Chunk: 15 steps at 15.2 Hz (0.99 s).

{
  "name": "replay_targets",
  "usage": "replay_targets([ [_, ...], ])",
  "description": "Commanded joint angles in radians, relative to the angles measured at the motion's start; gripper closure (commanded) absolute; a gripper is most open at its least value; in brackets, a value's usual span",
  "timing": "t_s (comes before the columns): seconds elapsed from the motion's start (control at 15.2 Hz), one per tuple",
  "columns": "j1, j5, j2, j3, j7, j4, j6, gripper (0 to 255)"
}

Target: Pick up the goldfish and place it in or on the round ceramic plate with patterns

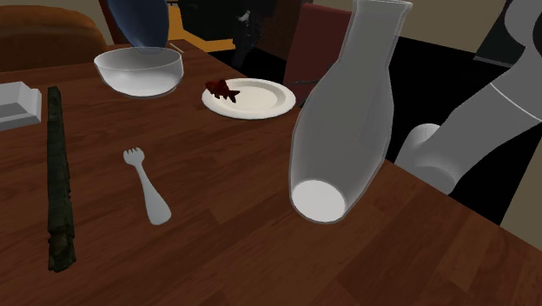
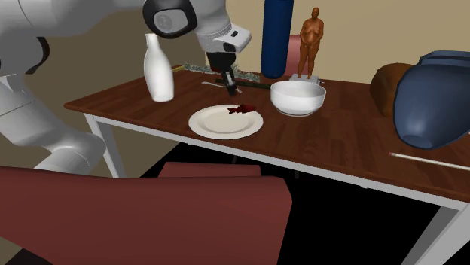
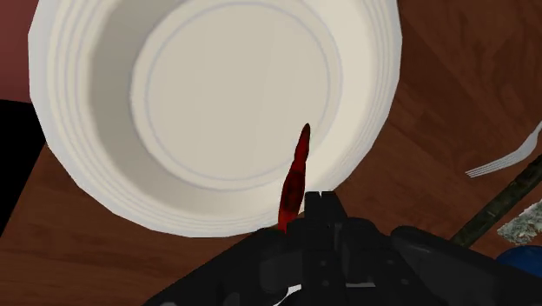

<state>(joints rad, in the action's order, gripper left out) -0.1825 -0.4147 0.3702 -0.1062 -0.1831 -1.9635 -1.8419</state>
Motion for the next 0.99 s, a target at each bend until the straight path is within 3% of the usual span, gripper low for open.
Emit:
replay_targets([
  [0.0,0.0,0.0,0.0,0.0,0.0,0.0,0.0,255],
  [0.07,0.0,0.0,0.0,0.0,0.0,0.0,0.0,0],
  [0.33,0.004,-0.132,-0.061,0.016,0.053,-0.069,-0.143,0],
  [0.92,-0.012,-0.149,-0.096,-0.014,0.045,-0.12,-0.239,0],
])
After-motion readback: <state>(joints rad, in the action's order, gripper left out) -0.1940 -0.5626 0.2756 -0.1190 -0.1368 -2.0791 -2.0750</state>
